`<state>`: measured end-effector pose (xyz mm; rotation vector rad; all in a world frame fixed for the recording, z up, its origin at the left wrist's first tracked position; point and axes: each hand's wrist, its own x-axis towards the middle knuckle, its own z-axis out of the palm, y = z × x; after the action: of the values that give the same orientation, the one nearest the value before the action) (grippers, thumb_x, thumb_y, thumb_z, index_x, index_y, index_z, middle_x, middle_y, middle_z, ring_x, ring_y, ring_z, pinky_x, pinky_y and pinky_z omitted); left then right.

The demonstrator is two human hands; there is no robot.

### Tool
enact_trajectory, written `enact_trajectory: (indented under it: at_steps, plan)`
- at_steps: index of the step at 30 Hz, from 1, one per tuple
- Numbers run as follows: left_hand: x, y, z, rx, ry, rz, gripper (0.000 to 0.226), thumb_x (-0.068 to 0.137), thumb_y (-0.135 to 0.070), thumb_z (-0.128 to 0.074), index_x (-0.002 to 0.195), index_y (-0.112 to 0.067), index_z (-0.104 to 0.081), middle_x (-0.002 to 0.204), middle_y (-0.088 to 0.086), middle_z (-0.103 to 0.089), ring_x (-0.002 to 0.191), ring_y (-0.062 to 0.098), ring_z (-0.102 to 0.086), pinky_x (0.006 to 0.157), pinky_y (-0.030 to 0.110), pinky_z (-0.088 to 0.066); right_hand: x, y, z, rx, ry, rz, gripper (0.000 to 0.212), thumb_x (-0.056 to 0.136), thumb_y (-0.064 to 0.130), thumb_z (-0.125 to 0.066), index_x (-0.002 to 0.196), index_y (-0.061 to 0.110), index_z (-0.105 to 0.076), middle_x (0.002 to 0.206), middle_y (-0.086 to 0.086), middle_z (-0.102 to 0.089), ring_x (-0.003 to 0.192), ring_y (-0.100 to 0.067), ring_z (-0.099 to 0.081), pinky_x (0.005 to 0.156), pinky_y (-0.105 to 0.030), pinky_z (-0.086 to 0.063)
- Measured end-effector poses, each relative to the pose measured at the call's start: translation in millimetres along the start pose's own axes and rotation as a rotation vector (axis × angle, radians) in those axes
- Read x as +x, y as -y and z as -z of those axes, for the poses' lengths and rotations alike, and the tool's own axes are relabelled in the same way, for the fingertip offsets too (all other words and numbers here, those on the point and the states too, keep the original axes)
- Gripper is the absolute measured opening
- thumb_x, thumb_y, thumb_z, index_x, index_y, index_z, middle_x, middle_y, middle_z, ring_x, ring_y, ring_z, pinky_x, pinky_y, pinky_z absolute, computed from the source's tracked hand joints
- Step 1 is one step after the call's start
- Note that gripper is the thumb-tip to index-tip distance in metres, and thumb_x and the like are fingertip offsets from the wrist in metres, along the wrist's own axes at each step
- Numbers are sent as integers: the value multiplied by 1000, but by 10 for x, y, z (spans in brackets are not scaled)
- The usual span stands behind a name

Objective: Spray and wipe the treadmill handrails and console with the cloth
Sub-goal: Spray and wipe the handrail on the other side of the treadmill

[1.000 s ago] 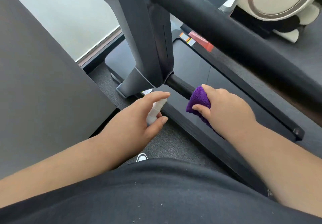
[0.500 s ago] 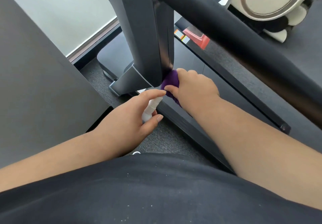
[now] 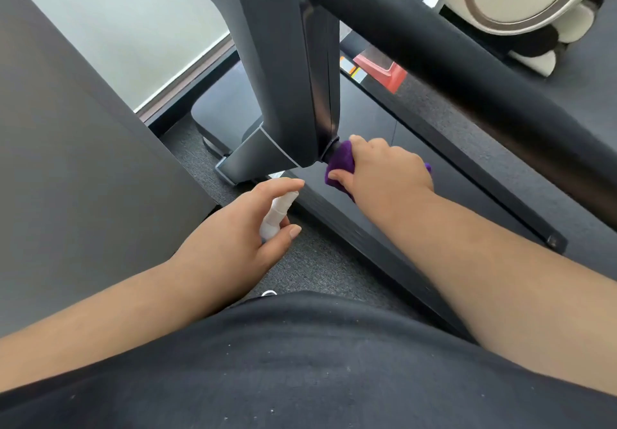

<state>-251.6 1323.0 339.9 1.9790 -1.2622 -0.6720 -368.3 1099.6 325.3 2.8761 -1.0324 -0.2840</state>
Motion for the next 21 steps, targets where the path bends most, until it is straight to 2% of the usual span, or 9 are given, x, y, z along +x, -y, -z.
enact_trajectory:
  at_steps: [6, 9, 13, 16, 21]
  plan:
    - [71, -99, -120, 1, 58, -39, 54, 86, -49, -59, 127, -69, -29, 99, -30, -59, 87, -8, -57, 69, 14, -39, 108, 148, 88, 61, 39, -40, 54, 89, 68, -50, 117, 22, -49, 108, -6, -61, 96, -32, -62, 67, -38, -34]
    - [183, -234, -209, 1, 127, -103, 51, 85, -56, -52, 125, -72, -25, 100, -30, -58, 89, -10, -55, 71, 16, -41, -174, -95, 112, 87, 49, -56, 54, 87, 69, -53, 119, 25, -47, 105, -4, -60, 93, -31, -62, 66, -38, -38]
    - [363, -346, -283, 7, 159, -139, 51, 86, -55, -54, 127, -71, -28, 97, -26, -59, 90, -5, -58, 74, 18, -44, -812, -636, 91, 99, 30, -124, 47, 83, 72, -52, 108, 33, -45, 90, 4, -58, 75, -25, -55, 60, -36, -44]
    - [414, -366, -292, 2, 169, -176, 50, 85, -56, -53, 128, -69, -30, 96, -24, -60, 91, -3, -58, 74, 16, -42, -1121, -843, 33, 38, 0, -164, 51, 81, 73, -49, 114, 33, -46, 93, 7, -60, 79, -25, -60, 61, -37, -49]
    - [357, -301, -224, 36, 189, -205, 50, 87, -56, -51, 128, -70, -26, 95, -24, -60, 87, 0, -59, 73, 23, -47, -928, -646, -4, -63, -22, -178, 68, 83, 76, -45, 130, 28, -48, 108, 4, -66, 86, -24, -65, 61, -33, -35]
